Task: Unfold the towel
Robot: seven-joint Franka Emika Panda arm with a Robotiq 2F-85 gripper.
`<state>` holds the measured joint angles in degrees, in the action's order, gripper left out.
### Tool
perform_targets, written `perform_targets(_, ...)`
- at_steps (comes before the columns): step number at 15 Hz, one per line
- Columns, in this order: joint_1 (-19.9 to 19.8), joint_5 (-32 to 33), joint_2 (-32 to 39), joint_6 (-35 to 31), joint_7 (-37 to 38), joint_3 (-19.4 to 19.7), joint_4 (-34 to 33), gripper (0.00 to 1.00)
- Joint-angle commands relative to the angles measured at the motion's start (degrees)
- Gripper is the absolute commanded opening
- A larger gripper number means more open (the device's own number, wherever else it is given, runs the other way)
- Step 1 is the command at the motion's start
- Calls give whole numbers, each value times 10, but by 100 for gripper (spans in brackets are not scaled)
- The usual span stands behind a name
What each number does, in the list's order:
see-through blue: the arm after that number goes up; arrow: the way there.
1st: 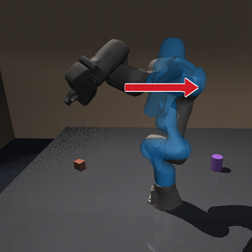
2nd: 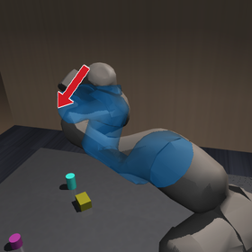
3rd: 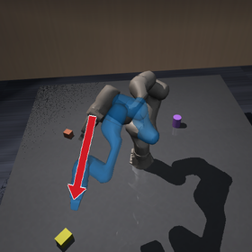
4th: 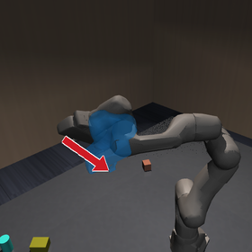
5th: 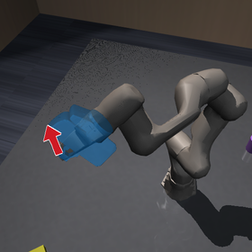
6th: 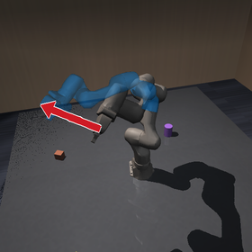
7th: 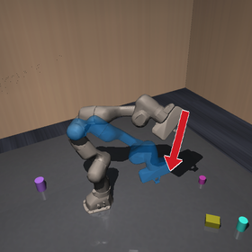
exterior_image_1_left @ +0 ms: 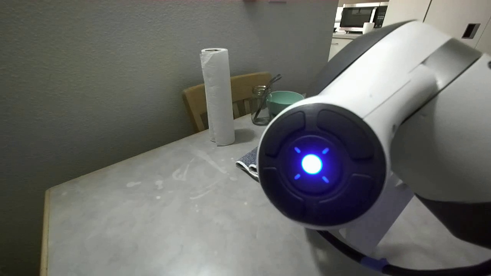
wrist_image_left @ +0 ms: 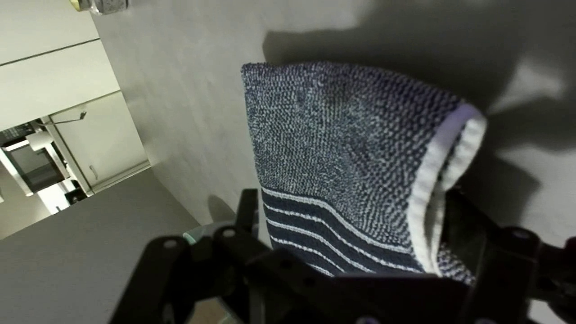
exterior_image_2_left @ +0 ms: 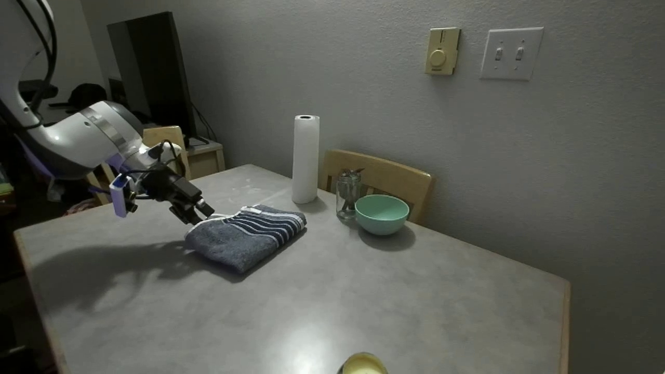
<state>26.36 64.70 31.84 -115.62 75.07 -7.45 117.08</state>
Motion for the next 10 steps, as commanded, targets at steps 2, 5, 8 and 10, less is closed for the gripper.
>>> perform_targets(2, -14, 1, -13, 28, 0, -24, 15, 100)
perform_targets(5, -16, -4, -13, 32, -2, -30, 21, 100)
perform_targets(8, -20, -4, -15, 33, -4, -31, 27, 100)
perform_targets(10, -25, -3, -17, 33, -4, -30, 31, 100)
